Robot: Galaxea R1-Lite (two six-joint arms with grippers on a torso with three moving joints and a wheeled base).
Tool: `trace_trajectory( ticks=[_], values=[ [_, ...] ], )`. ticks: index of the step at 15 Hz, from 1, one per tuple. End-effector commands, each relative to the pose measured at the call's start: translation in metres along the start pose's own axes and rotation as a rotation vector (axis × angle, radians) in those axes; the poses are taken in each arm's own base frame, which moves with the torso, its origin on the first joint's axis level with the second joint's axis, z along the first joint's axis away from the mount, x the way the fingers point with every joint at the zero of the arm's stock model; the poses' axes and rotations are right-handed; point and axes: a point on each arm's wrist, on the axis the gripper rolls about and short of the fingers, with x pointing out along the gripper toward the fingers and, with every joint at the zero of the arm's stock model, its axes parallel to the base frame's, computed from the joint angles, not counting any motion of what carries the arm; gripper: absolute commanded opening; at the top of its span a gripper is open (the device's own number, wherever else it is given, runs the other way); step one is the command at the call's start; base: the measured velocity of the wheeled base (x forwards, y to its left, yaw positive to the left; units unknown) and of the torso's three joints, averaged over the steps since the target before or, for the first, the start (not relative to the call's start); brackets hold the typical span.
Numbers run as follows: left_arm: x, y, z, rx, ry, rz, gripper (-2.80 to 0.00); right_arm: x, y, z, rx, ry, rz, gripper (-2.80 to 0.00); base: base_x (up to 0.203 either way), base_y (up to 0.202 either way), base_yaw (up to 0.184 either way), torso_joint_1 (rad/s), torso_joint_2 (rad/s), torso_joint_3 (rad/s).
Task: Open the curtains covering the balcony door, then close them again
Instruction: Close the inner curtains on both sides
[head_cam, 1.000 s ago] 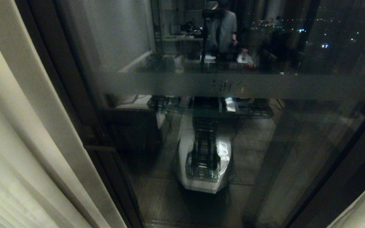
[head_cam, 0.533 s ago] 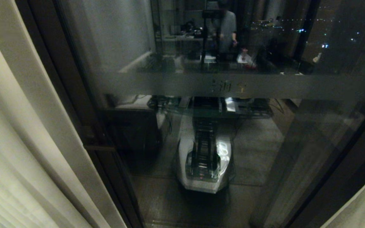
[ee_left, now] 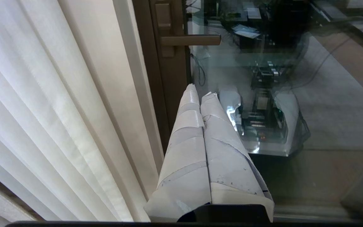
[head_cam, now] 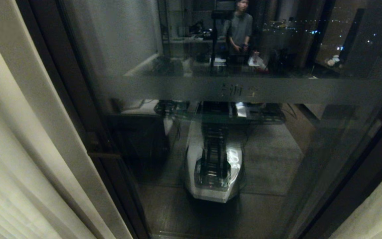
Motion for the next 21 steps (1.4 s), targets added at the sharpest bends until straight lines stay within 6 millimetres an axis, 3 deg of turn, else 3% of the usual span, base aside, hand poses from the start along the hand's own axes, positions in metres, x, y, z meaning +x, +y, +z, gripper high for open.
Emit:
trace_trajectory(
  ticks=[1,6,12,21],
  values=[
    [0.000,0.000,0.000,0.001,0.000,-0.001,-2.80,0.003,0.003,-0.014,0.006,-0.021,0.040,-2.80,0.000,0.000,0.000,0.000,0.00,0.000],
    [0.000,0.000,0.000,0.001,0.000,0.000,-2.80,0.001,0.008,-0.035,0.000,0.067,-0.013,-2.80,0.000,0.000,0.000,0.000,0.00,0.000],
    [0.000,0.000,0.000,-0.006,0.000,0.000,-2.80,-0.024,0.011,-0.060,-0.034,0.020,0.039,-2.80,0.000,0.000,0.000,0.000,0.00,0.000],
    [0.000,0.000,0.000,-0.006,0.000,0.000,-2.80,-0.024,0.011,-0.063,0.070,0.059,0.039,-2.80,0.000,0.000,0.000,0.000,0.00,0.000]
  ],
)
